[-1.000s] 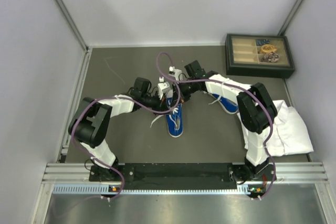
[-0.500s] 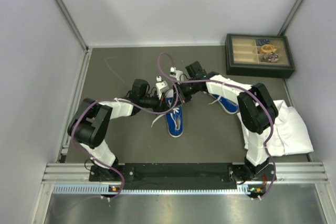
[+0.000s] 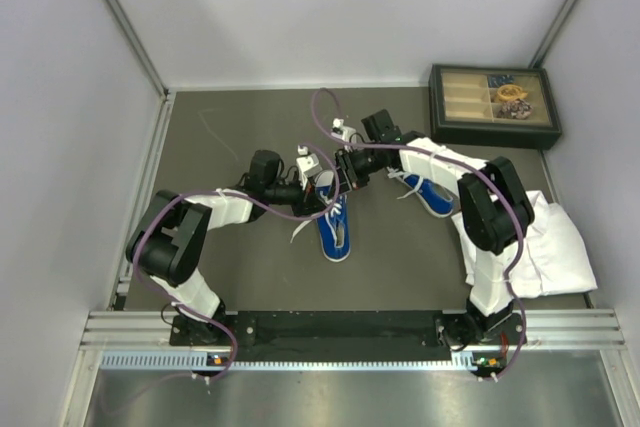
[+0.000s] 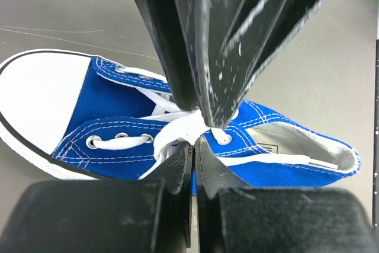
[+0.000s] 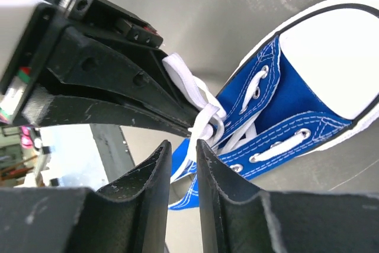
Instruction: Tie the shoes
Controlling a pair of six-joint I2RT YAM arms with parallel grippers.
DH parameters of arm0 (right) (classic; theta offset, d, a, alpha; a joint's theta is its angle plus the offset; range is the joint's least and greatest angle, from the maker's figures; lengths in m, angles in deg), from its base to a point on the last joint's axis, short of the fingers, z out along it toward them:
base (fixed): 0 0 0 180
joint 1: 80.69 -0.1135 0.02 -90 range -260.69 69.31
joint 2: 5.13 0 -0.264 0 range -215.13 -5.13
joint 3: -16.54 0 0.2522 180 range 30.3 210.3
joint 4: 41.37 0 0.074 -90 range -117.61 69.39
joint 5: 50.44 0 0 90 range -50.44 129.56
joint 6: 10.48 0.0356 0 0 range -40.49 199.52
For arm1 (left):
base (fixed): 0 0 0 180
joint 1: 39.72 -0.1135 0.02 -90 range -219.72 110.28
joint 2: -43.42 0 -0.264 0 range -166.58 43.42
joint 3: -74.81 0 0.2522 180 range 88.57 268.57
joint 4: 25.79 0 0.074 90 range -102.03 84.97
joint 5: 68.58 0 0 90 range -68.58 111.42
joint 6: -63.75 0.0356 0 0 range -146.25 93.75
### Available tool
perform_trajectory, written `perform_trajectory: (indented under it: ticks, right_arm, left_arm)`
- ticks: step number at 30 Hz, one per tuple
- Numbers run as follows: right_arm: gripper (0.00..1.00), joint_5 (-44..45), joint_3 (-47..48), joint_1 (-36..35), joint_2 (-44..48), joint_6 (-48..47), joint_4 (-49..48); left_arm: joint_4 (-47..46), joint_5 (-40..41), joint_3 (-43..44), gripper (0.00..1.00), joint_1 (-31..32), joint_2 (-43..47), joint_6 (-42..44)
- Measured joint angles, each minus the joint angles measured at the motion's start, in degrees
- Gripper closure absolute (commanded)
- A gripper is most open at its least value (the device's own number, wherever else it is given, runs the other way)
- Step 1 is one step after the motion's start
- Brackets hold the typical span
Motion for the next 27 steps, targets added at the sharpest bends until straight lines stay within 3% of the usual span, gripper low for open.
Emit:
perform_trajectory:
  ticks: [17, 27]
  right_arm:
    - [0.83, 3.56, 1.53, 1.53, 0.09, 3.02, 0.0]
    - [0.86, 5.92, 1.53, 0.24, 0.02, -1.25, 3.54]
  left_arm:
    - [0.76, -0.02, 0.17, 1.0, 0.0, 0.0, 3.39]
    - [0.76, -0.04, 0.5, 1.0, 0.0, -0.02, 3.48]
